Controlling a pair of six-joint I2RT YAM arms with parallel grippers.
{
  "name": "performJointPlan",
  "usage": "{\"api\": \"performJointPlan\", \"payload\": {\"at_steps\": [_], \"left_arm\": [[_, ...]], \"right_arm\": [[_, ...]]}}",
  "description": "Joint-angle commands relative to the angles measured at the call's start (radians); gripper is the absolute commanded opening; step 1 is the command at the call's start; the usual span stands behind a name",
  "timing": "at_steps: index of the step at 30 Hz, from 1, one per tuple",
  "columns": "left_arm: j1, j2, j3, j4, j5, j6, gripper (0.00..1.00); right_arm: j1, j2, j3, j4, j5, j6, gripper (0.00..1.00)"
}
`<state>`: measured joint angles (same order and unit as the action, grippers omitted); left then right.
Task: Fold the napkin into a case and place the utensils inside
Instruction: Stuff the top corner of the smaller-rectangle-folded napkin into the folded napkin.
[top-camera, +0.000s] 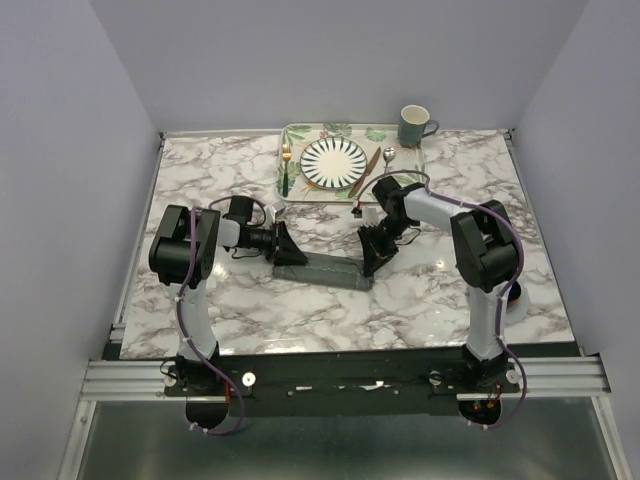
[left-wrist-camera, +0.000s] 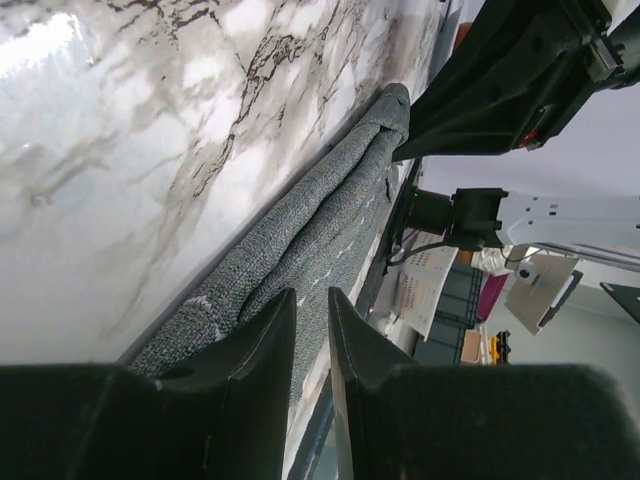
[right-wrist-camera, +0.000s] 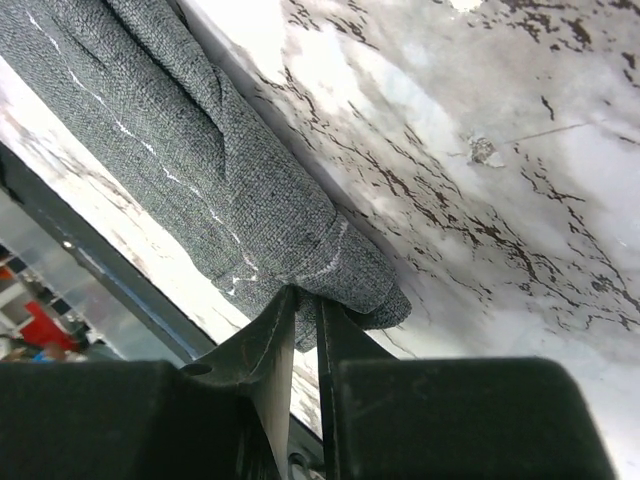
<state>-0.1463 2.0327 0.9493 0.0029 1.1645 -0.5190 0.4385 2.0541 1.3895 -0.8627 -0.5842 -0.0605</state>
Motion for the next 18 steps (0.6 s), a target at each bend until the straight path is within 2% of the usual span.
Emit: {"api": "performJointPlan", "payload": {"at_steps": [1, 6, 7, 9, 10, 12, 13, 14, 16, 18], "left_arm": [[0.007, -0.044, -0.030, 0.005, -0.080, 0.054, 0.37], [-0.004, -0.227, 0.005, -0.047, -0.037, 0.132, 0.49], [-0.007, -0.277, 0.014, -0.090, -0.034, 0.148, 0.51], [-0.013, -0.322, 0.048, -0.151, -0.060, 0.242, 0.55], [-0.022, -0.368, 0.068, -0.244, -0.081, 0.299, 0.57], [-0.030, -0.417, 0.118, -0.315, -0.184, 0.382, 0.68], [-0.041, -0.464, 0.140, -0.387, -0.224, 0.489, 0.76], [-0.047, -0.489, 0.158, -0.418, -0.279, 0.537, 0.96], [-0.062, -0.554, 0.213, -0.489, -0.411, 0.675, 0.99], [-0.068, -0.591, 0.242, -0.491, -0.512, 0.732, 0.99]], "right_arm": [[0.009, -0.014, -0.014, 0.064, 0.175, -0.090, 0.27], [0.009, -0.129, 0.032, 0.014, 0.000, -0.093, 0.36], [0.009, -0.173, 0.036, 0.013, -0.018, -0.090, 0.43], [0.008, -0.207, 0.054, 0.008, -0.066, -0.087, 0.45], [0.006, -0.239, 0.066, 0.002, -0.077, -0.087, 0.47], [0.008, -0.265, 0.109, -0.004, -0.082, -0.102, 0.50], [0.008, -0.276, 0.124, -0.004, -0.075, -0.108, 0.53], [0.009, -0.296, 0.140, -0.007, -0.065, -0.136, 0.54], [0.009, -0.319, 0.181, 0.004, -0.001, -0.176, 0.58], [0.009, -0.371, 0.178, 0.042, 0.097, -0.243, 0.64]]}}
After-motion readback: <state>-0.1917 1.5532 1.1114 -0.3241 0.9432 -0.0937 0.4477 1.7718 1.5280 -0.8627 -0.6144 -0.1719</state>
